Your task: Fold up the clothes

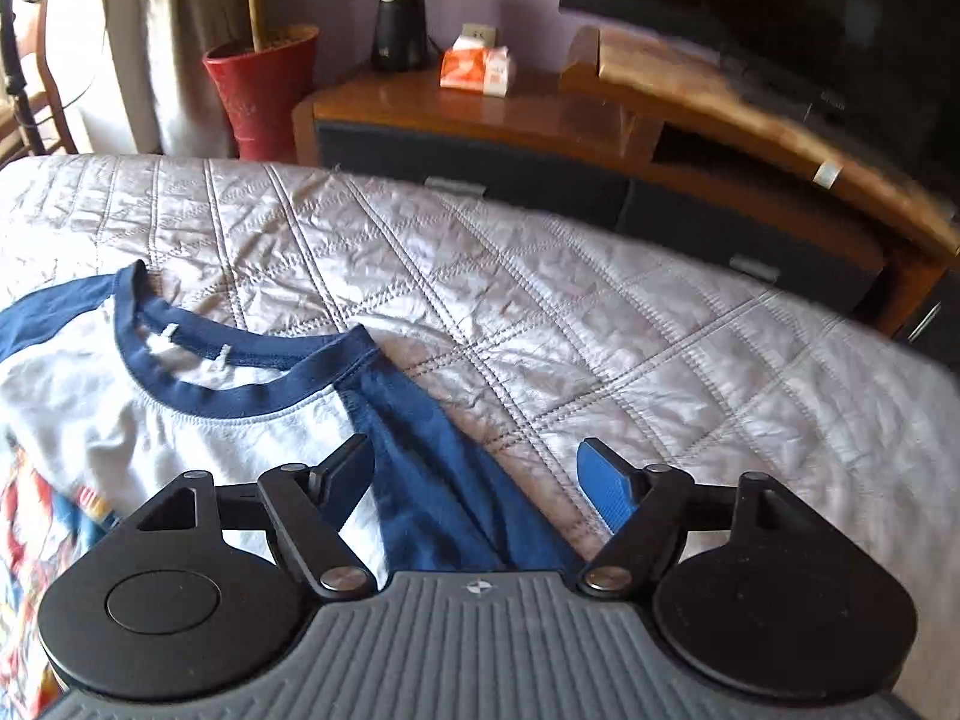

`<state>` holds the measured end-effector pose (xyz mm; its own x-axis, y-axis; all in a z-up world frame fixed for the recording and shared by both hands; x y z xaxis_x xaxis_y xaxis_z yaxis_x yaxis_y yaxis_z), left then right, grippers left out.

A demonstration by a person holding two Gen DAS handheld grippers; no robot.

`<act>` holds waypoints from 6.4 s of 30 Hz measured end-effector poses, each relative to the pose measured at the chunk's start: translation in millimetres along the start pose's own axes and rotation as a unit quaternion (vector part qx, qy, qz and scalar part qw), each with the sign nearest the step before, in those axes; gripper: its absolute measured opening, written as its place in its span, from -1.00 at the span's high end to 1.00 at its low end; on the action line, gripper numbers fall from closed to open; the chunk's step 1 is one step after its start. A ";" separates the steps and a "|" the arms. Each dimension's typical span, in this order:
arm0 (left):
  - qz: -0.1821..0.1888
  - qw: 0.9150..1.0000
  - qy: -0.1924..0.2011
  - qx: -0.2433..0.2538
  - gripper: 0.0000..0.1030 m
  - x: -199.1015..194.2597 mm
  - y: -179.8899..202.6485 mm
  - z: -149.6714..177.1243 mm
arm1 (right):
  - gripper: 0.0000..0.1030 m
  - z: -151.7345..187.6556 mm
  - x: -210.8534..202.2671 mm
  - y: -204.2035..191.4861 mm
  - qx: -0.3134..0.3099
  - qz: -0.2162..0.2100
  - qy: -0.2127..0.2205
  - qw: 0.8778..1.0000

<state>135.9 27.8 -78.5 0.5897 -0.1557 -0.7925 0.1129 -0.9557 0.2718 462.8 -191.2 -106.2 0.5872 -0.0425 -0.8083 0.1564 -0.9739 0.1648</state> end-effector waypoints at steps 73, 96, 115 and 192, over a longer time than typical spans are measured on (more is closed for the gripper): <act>0.007 0.998 -0.007 0.068 -0.98 -4.1 64.5 22.8 | 0.91 274.6 -161.3 305.2 0.458 0.176 0.047 0.870; -0.015 0.999 0.029 0.024 -0.98 -44.6 11.8 9.0 | 0.90 67.8 -243.6 -19.2 0.021 -0.041 0.295 0.954; -0.033 0.998 0.050 -0.004 -0.98 -54.1 -27.5 -3.6 | -0.26 169.9 -231.4 -178.0 -0.102 -0.231 0.144 0.957; -0.100 0.991 0.034 -0.080 -0.98 -71.2 -110.6 20.3 | 0.86 183.0 -188.5 -226.5 -0.027 -0.154 0.073 0.985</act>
<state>65.2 139.5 -63.2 0.5952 0.0547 -0.8017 0.3551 -0.9129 0.2013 171.3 -3.5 -94.6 0.6134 0.2888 -0.7351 0.3842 -0.9223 -0.0417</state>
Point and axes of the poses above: each gripper's, at about its wrist camera, not at the fingertips, and x roughly the way its jaws point, y to its right, z to its underside, the point moved 8 cm from there along x, roughly the way its jaws point, and after that the axes turned 11 degrees about z, right-handed, at the moved point
